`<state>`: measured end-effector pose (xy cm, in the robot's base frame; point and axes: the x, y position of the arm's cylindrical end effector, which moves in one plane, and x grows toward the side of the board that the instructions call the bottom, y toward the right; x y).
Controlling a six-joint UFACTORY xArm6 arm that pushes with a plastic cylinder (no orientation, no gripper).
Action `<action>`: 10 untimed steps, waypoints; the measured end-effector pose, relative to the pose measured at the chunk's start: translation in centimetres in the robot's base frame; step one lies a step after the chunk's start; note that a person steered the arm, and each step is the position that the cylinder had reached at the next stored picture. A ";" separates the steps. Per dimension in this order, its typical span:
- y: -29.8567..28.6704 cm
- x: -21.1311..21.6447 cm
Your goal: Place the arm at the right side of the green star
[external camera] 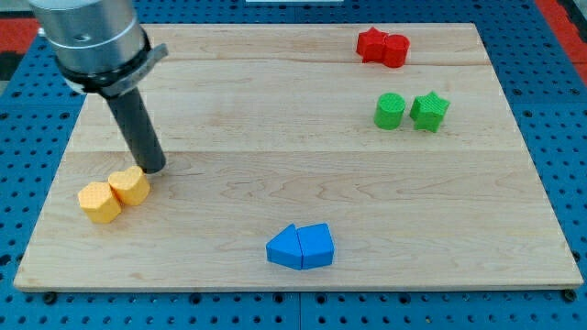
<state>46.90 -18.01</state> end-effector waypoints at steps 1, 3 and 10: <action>1.6 -0.9; 11.8 -5.0; 40.5 -16.2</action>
<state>30.72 22.47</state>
